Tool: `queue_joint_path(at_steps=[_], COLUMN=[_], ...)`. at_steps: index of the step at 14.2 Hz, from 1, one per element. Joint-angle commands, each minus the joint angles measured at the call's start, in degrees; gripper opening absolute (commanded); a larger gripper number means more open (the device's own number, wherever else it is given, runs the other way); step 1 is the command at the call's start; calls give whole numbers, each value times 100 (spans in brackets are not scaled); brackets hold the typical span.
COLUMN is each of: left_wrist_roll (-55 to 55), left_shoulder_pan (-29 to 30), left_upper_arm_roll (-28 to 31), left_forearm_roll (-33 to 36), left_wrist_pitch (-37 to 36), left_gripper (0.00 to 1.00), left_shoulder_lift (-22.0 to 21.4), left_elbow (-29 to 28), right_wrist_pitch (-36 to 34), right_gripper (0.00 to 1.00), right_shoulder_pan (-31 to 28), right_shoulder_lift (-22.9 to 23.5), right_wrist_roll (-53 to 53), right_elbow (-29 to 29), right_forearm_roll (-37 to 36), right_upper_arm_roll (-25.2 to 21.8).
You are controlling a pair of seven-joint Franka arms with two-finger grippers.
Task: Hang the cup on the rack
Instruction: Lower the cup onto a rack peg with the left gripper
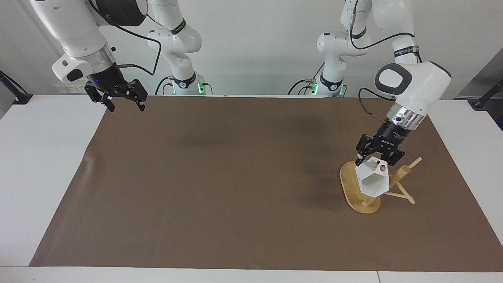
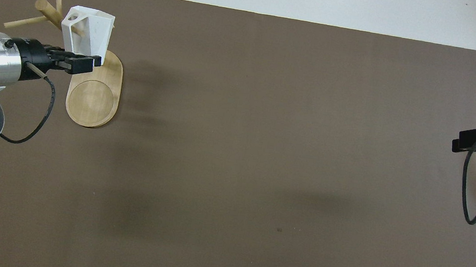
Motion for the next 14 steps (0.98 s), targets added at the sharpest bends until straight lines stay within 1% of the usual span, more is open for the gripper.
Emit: queue_joint_path(at_steps=[1,14], left_wrist_roll=[-231,-188], left_shoulder_pan=[32,137], left_upper_arm_roll=[-22,-21], left_forearm_roll=[77,86], left_wrist_pitch=[113,26], left_gripper=[0,0], left_shoulder_lift=[18,9], left_elbow=[0,-44], right_wrist_pitch=[-6,21], right_gripper=[100,100], right_shoulder_pan=[-12,-12], right_shoulder_lift=[-81,-81], right_wrist_roll=[40,-153], right_elbow=[-86,-94], right_forearm_roll=[-166,-157], right_upper_arm_roll=[-133,-168])
